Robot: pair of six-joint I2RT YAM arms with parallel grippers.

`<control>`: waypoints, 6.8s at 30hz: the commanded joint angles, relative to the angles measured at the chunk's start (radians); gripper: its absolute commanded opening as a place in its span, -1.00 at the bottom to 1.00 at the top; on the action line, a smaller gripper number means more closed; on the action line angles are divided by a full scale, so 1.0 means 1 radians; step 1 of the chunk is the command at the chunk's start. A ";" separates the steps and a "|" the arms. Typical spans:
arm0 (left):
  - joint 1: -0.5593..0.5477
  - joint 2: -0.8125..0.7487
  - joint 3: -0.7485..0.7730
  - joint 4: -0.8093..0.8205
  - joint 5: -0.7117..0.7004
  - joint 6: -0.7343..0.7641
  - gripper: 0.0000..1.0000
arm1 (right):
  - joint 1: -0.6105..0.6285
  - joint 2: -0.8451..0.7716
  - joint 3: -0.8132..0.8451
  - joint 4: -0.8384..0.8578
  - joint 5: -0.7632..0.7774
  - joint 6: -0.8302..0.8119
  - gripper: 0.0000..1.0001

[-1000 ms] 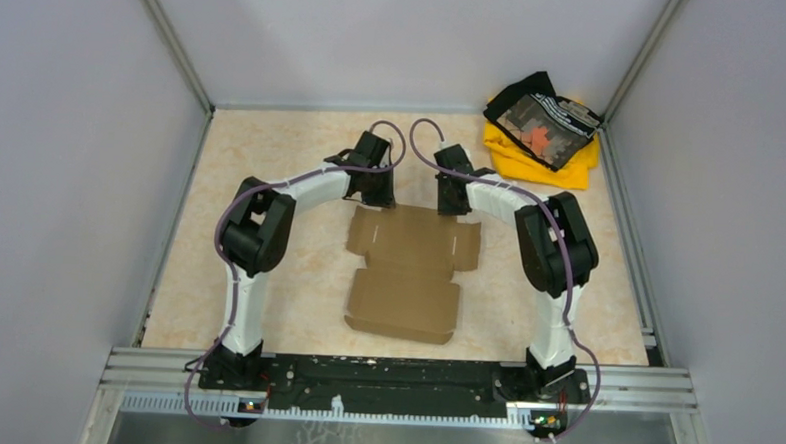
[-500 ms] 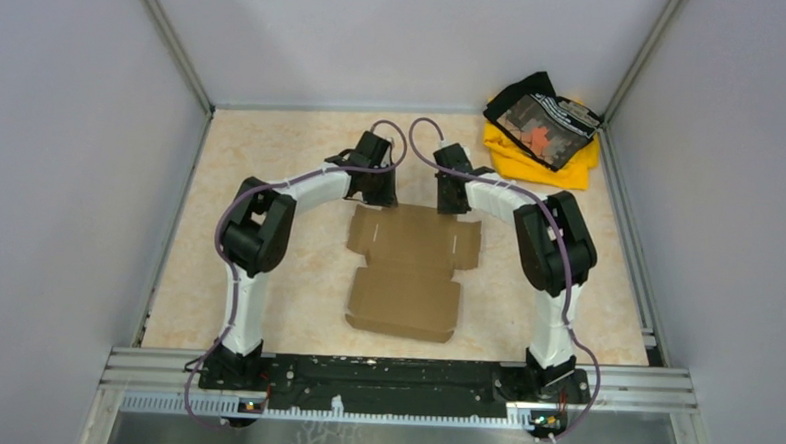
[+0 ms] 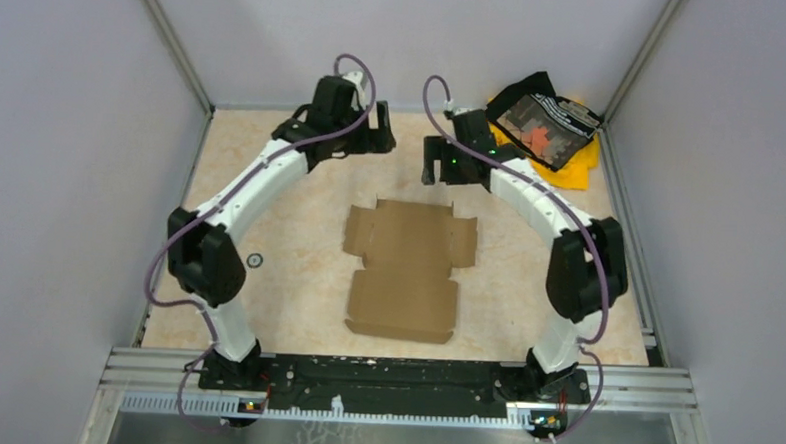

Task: Fold the paper box

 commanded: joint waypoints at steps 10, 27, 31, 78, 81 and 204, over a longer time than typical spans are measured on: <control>-0.001 -0.501 -0.320 0.013 0.181 -0.078 0.97 | -0.005 -0.445 -0.210 0.035 -0.275 -0.050 0.83; 0.001 -0.559 -0.487 0.047 0.236 -0.146 0.97 | -0.032 -0.230 -0.122 0.071 -0.417 -0.300 0.80; 0.001 -0.509 -0.420 -0.038 0.212 -0.151 0.97 | -0.091 -0.082 -0.020 0.087 -0.459 -0.343 0.80; -0.080 -0.508 -0.650 -0.015 0.335 -0.187 0.97 | -0.107 0.563 0.467 -0.420 -0.805 -0.783 0.38; -0.080 -0.514 -0.660 -0.013 0.332 -0.185 0.97 | -0.098 0.561 0.447 -0.390 -0.764 -0.766 0.31; 0.238 0.413 -0.208 0.860 0.889 -0.210 0.18 | 0.467 -0.093 -0.312 0.296 0.922 -0.832 -1.00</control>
